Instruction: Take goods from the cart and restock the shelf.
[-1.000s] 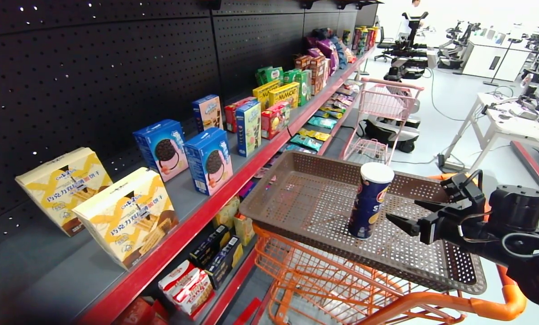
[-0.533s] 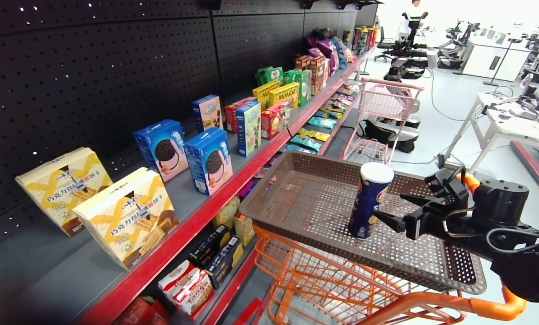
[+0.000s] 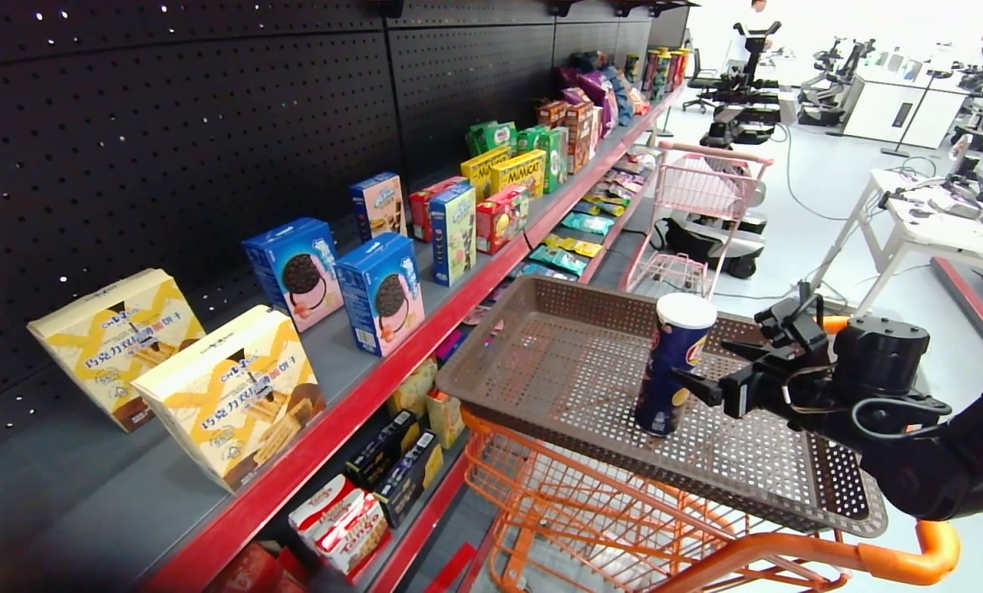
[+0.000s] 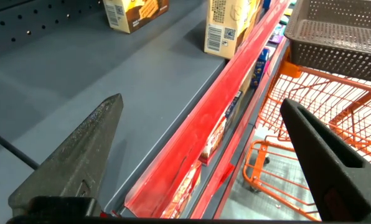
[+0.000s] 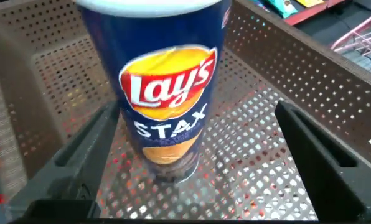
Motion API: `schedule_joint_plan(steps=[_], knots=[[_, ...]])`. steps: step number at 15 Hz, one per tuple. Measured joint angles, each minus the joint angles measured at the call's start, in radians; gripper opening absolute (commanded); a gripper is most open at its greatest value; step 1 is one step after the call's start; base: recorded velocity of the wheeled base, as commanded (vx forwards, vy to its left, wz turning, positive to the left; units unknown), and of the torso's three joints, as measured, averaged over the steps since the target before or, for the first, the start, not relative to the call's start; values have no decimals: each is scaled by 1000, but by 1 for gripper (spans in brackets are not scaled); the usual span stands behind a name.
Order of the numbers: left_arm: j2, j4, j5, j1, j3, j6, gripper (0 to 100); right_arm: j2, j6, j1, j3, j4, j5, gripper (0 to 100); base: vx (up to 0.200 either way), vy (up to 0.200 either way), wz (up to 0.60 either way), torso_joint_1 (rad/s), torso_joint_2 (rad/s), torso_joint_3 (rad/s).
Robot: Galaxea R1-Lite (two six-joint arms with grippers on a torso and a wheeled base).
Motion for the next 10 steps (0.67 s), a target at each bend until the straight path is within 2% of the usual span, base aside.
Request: schedule_joint_plan(steps=[10], knots=[[0,0,0,0,0,0,100,80,7,35,-119,3,3,100,0,0,0,0,0,0]])
